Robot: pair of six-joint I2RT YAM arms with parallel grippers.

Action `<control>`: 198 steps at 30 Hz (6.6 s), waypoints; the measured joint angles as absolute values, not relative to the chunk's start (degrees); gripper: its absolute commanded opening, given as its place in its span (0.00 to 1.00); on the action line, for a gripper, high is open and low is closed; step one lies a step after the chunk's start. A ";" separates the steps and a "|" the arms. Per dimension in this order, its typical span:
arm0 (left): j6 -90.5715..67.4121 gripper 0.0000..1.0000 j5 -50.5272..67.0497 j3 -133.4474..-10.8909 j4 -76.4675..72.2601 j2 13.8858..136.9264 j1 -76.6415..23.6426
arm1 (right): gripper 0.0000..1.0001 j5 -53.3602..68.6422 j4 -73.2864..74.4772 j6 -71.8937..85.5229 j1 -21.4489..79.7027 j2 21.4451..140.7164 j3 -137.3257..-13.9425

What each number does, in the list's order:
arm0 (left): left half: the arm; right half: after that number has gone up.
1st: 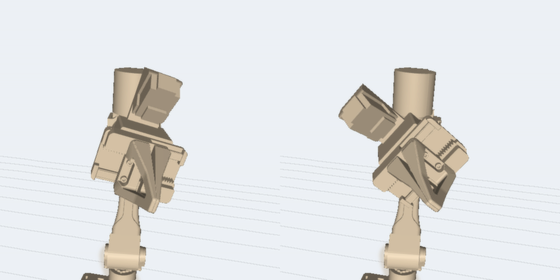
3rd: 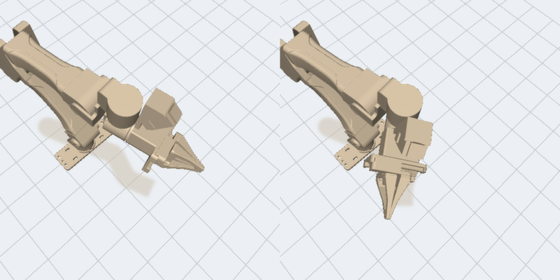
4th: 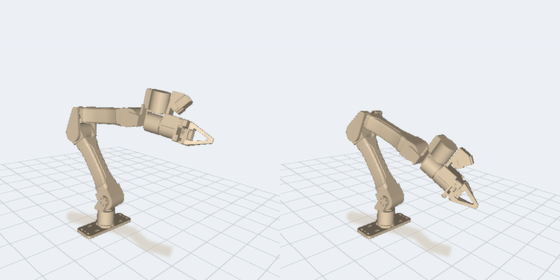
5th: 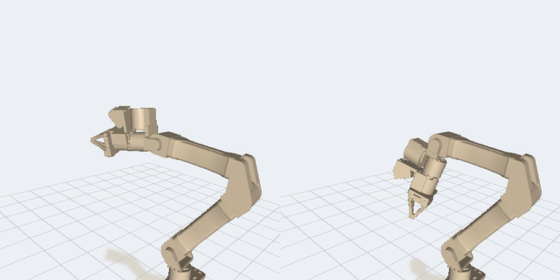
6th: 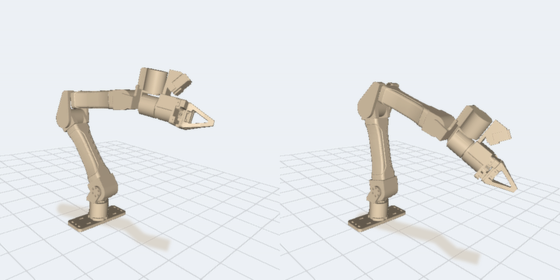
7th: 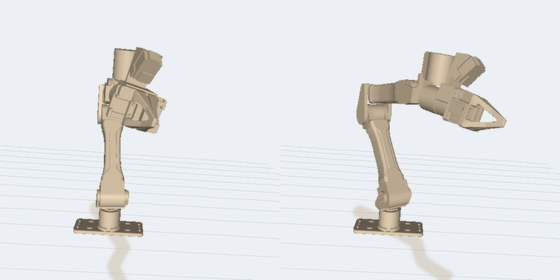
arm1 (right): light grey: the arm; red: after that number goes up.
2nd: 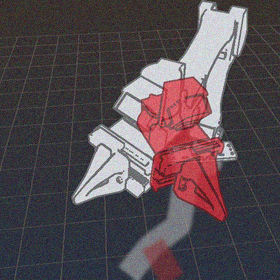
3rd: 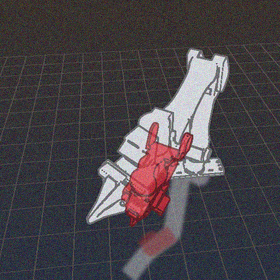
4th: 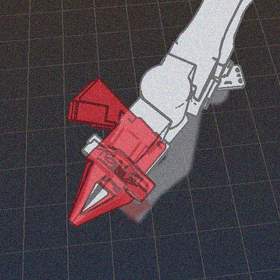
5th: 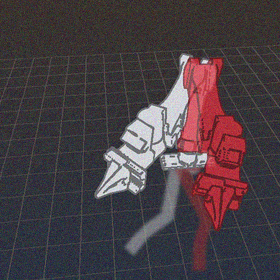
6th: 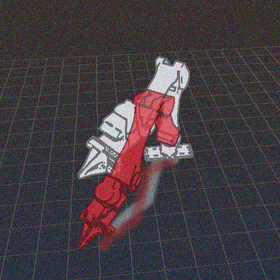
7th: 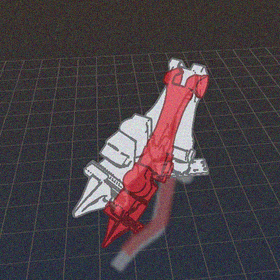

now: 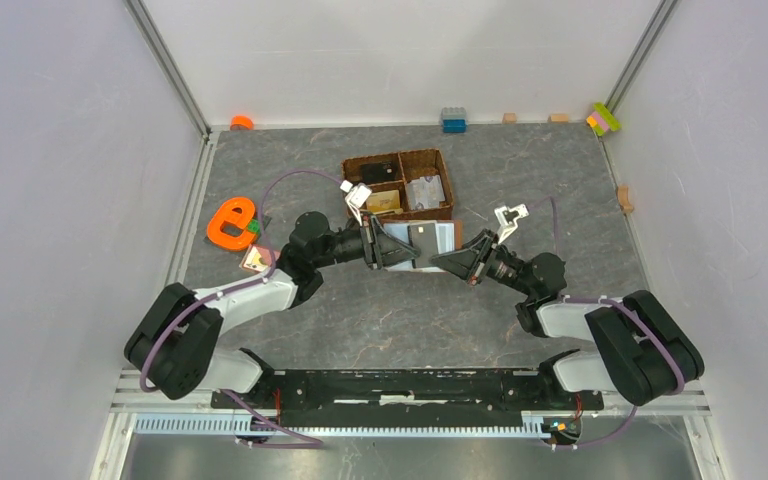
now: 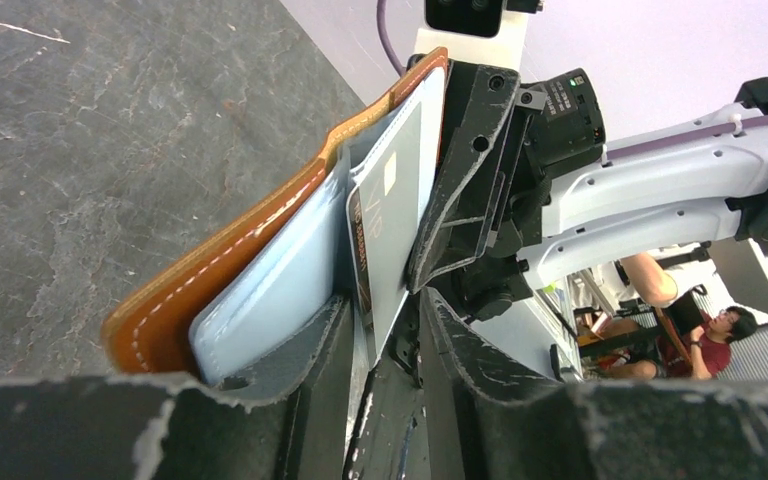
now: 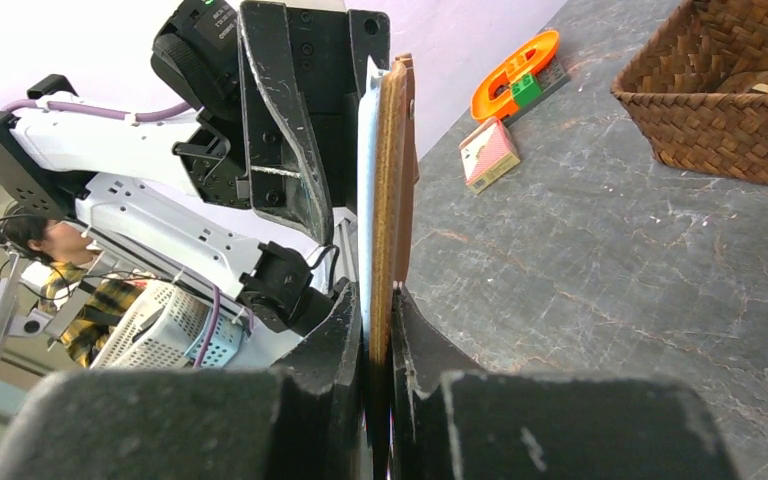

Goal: Take the credit cards out of the card holder
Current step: Remove the credit card from the card holder, then place the card holder at the center of the board.

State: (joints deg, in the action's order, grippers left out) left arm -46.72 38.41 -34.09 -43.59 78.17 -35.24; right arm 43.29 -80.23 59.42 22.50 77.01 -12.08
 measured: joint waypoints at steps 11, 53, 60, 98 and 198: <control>-48.16 0.02 40.23 -34.11 -45.58 79.09 -35.27 | 0.30 43.48 -78.32 57.76 23.11 74.15 -12.08; -48.95 0.02 40.71 -33.67 -47.31 78.28 -35.27 | 0.38 43.29 -83.42 63.16 17.87 72.84 -9.13; -49.34 0.02 40.82 -33.67 -47.59 78.87 -35.20 | 0.38 43.44 -83.81 63.24 17.87 72.95 -9.10; -51.37 0.02 41.82 -31.42 -53.47 79.09 -35.20 | 0.00 44.82 -83.92 64.82 17.19 76.25 -9.39; -45.45 0.02 8.40 -25.58 -33.95 64.23 -29.74 | 0.58 22.09 -29.47 31.97 20.12 75.50 -20.78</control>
State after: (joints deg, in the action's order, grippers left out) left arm -45.45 8.40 -25.58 -33.95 64.23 -29.74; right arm 22.09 -29.47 31.97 20.12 75.50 -20.78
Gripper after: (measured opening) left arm 0.034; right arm 0.543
